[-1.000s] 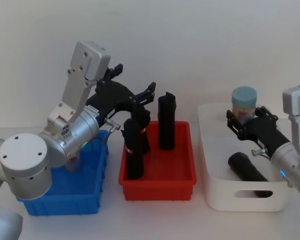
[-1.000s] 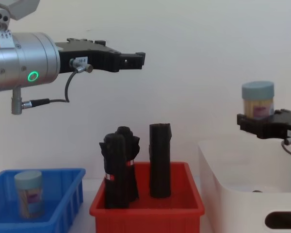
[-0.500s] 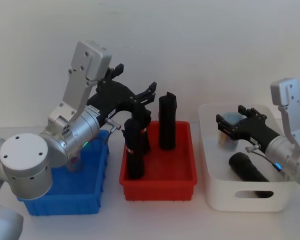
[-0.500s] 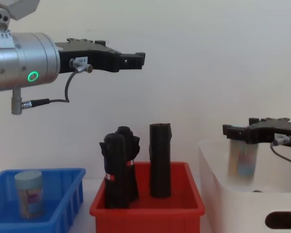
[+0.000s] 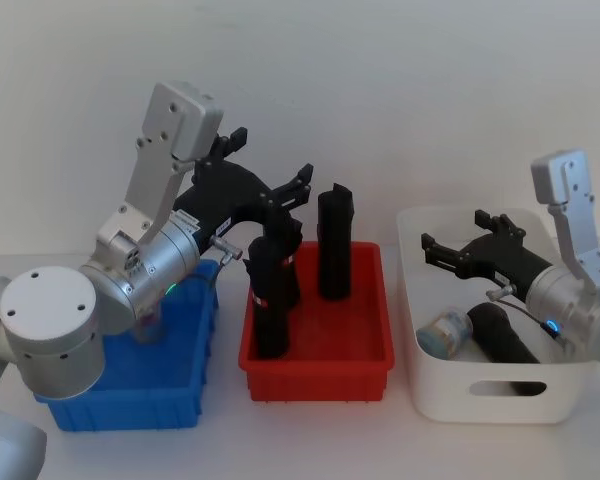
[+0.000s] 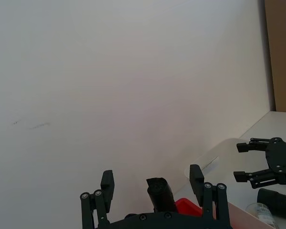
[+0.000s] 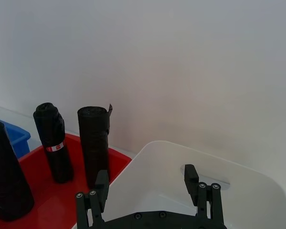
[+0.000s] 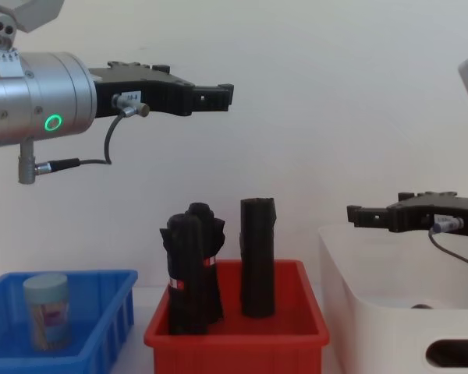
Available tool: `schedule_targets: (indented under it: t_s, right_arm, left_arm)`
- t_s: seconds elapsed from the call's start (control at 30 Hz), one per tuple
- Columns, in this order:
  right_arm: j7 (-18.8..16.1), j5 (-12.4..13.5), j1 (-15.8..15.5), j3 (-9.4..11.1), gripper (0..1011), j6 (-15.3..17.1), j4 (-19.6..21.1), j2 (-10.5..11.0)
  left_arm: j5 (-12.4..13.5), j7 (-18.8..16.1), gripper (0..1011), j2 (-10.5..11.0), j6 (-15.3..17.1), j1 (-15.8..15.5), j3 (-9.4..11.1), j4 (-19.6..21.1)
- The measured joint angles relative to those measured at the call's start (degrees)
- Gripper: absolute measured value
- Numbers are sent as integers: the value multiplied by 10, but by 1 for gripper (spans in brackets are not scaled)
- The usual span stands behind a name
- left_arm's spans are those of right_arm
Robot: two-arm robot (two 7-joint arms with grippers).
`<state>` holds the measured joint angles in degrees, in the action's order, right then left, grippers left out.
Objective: Pick the cotton swabs from the blue box and place them into the white box.
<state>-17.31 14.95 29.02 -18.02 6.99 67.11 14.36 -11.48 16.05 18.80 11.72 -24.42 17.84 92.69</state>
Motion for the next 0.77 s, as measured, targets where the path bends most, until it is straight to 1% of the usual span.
schedule_targets:
  t_s: [0.77]
  right_arm:
    - [-8,-2,7,0,1002,7,-8,-2]
  left_arm:
    - [0,0,1004,0,0,0,0,0]
